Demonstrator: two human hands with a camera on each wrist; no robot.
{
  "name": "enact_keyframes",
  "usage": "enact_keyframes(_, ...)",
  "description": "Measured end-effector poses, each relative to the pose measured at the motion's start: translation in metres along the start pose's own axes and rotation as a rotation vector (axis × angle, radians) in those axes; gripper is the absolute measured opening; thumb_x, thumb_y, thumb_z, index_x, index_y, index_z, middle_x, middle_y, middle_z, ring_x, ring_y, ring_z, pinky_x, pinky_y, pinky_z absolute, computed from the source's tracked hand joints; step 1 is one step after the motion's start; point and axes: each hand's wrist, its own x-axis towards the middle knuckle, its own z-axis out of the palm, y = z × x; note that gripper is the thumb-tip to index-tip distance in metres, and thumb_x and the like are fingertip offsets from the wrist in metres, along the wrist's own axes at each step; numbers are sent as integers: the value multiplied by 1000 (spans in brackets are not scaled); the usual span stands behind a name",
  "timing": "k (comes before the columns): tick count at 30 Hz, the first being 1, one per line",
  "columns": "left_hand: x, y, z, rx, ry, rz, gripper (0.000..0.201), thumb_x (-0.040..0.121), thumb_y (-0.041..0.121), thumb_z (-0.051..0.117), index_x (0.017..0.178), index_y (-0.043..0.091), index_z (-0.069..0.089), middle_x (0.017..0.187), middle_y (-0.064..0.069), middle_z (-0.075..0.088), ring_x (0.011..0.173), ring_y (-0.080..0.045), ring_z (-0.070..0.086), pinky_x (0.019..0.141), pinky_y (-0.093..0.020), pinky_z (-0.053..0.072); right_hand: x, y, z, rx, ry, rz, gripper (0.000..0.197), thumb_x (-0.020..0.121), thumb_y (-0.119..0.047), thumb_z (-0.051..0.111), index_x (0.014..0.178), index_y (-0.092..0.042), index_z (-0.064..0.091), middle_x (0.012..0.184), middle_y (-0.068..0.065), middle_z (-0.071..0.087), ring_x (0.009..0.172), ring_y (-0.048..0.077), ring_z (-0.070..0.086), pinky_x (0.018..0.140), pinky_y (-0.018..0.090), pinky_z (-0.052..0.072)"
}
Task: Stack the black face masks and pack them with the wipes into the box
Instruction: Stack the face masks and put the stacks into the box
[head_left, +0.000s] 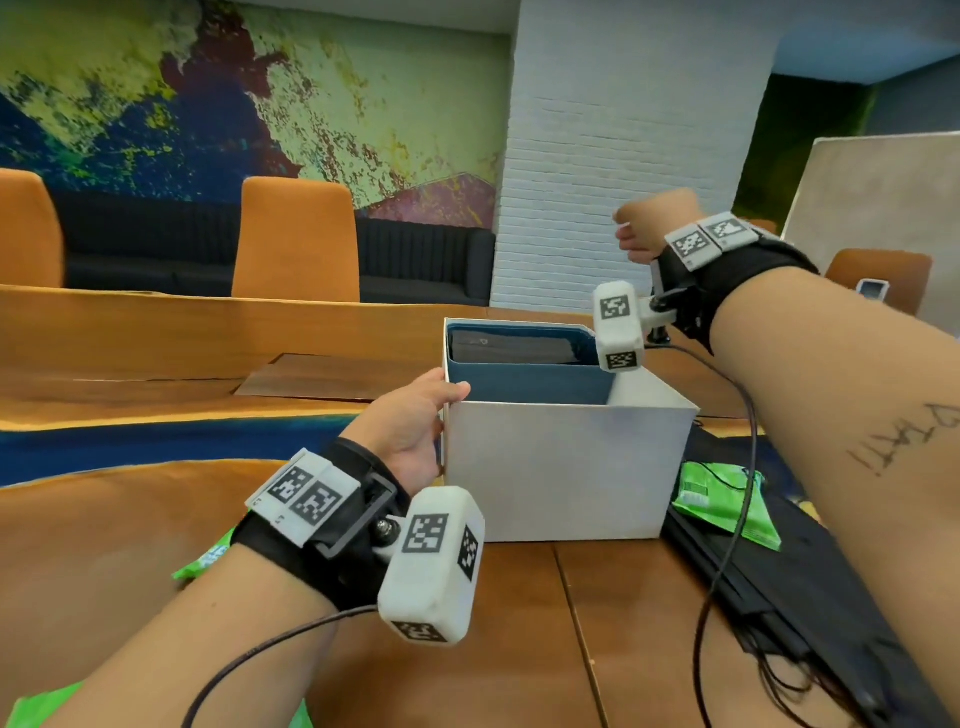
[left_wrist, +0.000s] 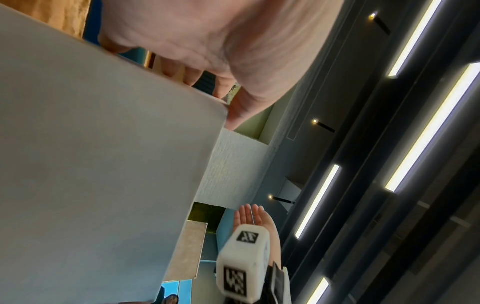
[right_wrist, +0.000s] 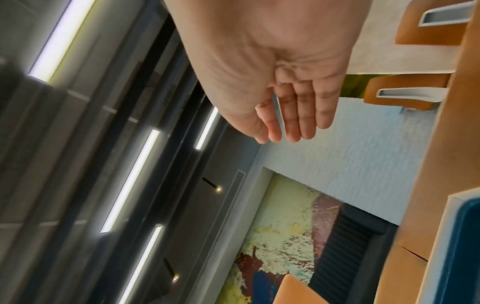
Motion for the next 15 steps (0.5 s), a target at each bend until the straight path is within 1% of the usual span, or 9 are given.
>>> enact_keyframes(1,-4,1,1,16,0,5,25,100,16,43,124,22,48,117,-6,53,95,-20,57,69,-40,53,-20,-11,-4,66,-28,22,6,86,-21,51,82,-22,47,63,0,53,58,12,49,55,16,50)
enact_keyframes(2,-8,3,2,41,-7,19,22,100,15,43,120,22,51,118,-6,54,100,-21,55,78,-43,50,-41,-19,-9,112,-48,35,11,93,-15,44,84,-22,44,54,0,47,55,10,42,67,15,54)
enact_keyframes(3,-11,4,3,67,-7,42,28,100,15,43,125,24,50,126,-7,53,109,-22,53,88,-46,47,-61,-24,-14,150,-64,44,16,96,-11,40,85,-21,46,54,0,44,59,6,44,91,18,50)
enact_keyframes(4,-15,5,5,86,11,68,37,99,14,44,134,25,45,136,-7,48,120,-23,48,99,-49,41,-78,-27,-20,147,-81,24,16,97,-11,42,88,-19,52,62,1,46,70,0,51,105,26,40)
enact_keyframes(5,-20,7,9,99,38,95,40,99,13,45,137,24,42,143,-7,43,126,-23,43,108,-51,32,-95,-26,-27,123,-86,10,13,97,-11,46,93,-16,57,73,6,50,83,1,57,106,29,38)
enact_keyframes(7,-32,12,17,119,73,157,25,99,15,45,121,24,50,145,-5,40,123,-19,43,114,-44,22,-125,-17,-45,90,-76,-21,10,94,-14,54,87,-10,58,88,9,56,89,15,58,94,31,46)
enact_keyframes(8,-37,13,23,134,87,189,23,99,17,45,119,24,51,144,-4,40,121,-19,43,113,-41,24,-137,-11,-55,69,-73,-18,10,94,-16,55,87,-8,57,88,8,58,90,18,57,91,33,48)
enact_keyframes(11,-44,12,35,252,136,284,40,98,25,46,138,20,43,145,-3,40,129,-21,38,106,-40,33,-166,7,-79,28,-100,37,13,93,-21,57,94,-9,60,91,5,59,93,19,59,91,37,50)
enact_keyframes(15,-42,6,60,604,92,345,29,97,27,48,123,19,56,124,-2,55,115,-20,48,97,-35,37,-188,40,-106,-124,-117,121,26,92,-29,58,109,-10,60,102,6,61,91,18,58,90,42,50)
